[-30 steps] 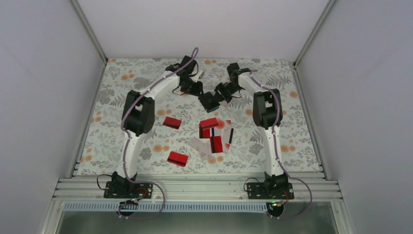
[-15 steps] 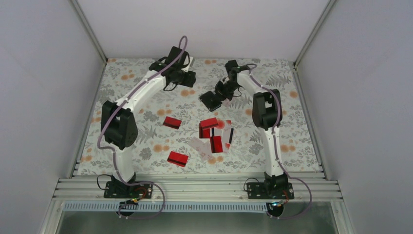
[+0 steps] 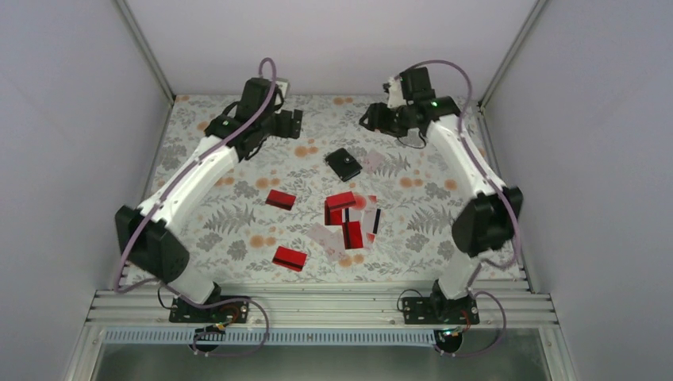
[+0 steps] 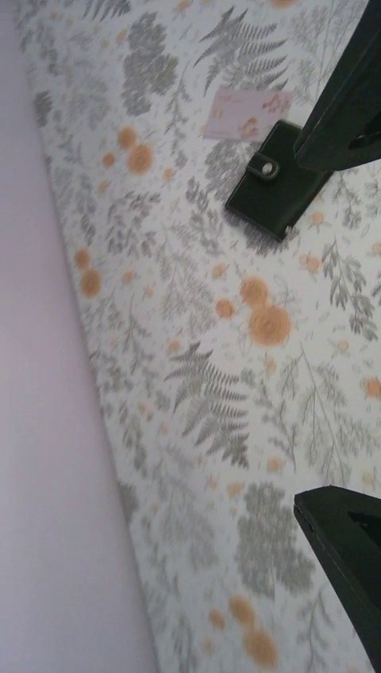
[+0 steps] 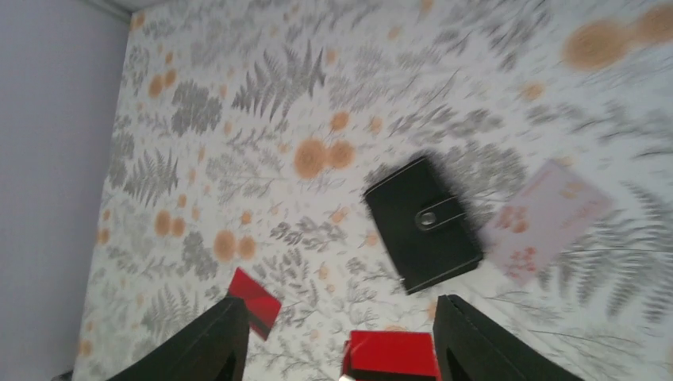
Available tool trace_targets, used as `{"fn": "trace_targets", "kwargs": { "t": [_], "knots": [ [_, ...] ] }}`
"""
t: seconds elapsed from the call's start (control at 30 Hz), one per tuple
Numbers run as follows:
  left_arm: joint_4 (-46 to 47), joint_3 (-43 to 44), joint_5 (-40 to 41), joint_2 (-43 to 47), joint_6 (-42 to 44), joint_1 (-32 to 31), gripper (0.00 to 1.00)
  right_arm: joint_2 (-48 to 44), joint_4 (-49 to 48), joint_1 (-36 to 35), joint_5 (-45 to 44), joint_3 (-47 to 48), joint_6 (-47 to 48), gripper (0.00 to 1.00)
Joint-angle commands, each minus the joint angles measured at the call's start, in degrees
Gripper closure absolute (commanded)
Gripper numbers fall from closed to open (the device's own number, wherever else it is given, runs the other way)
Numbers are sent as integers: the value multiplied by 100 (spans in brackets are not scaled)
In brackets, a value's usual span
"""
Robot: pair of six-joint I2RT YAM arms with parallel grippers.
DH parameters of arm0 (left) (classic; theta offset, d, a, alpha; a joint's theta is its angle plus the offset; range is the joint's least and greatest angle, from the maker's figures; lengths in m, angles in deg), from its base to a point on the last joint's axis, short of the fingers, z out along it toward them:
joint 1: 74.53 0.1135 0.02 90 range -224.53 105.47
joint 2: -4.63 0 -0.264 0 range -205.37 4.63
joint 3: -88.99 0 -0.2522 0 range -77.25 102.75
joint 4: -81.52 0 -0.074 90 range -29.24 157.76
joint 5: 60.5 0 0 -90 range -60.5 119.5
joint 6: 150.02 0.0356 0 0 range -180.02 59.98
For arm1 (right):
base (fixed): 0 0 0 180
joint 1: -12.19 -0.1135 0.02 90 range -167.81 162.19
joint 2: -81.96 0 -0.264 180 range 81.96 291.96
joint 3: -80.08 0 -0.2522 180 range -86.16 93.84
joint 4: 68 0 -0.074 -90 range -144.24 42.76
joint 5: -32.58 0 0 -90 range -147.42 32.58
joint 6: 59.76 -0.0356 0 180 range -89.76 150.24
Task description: Put the credit cards into the card holder
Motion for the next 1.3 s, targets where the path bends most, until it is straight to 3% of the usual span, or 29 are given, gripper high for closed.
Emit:
{"fn": "trace_targets", "kwargs": {
  "t": [0.0, 0.13, 0.17, 0.2, 0.3, 0.4, 0.5, 0.6, 0.7, 0.8, 0.93, 1.07, 1.27],
  "knots": [
    [676, -580, 962, 817, 348, 70, 0, -1080, -1019, -28, -1481, -877, 702, 37],
    [1281, -1387, 1133, 1436, 592, 305, 0, -2134, -2207, -29, -2498, -1851, 817, 30],
    [1574, -1686, 1054, 1612, 660, 398, 0, -2396, -2585, -23, -2815, -2243, 798, 7],
    [1883, -1992, 1000, 1786, 753, 500, 0, -2638, -2915, -26, -3115, -2604, 784, 1],
    [2814, -2904, 1268, 2200, 1005, 776, 0, -3120, -3514, -27, -3969, -3458, 1202, 1],
    [3564, -3828, 1213, 2557, 1291, 1070, 0, -3167, -3362, -26, -4497, -3842, 1369, 1],
    [4617, -5097, 755, 3013, 1711, 1350, 2, -3245, -3650, -6, -4487, -4502, 1503, 1],
    [5325, -5916, 113, 3197, 1420, 1852, 3, -3606, -4587, 62, -4685, -5500, 1552, 1],
    [6040, -6649, -187, 3078, 1305, 2216, 5, -4027, -5615, 392, -3816, -6492, 2016, 1],
    [7129, -7217, -287, 2808, 1380, 2445, 5, -4079, -6415, 614, -3565, -7162, 2170, 1],
    [8089, -7497, -654, 2115, 1528, 2629, 6, -3789, -7312, 878, -3296, -7735, 2343, 1],
    [8737, -7544, -974, 1597, 1495, 2798, 9, -3311, -8899, 1193, -2893, -8475, 2675, 1],
    [9728, -7377, -1362, 785, 1455, 2965, 10, -2492, -10155, 1690, -1853, -8285, 2735, 1]
  ]
}}
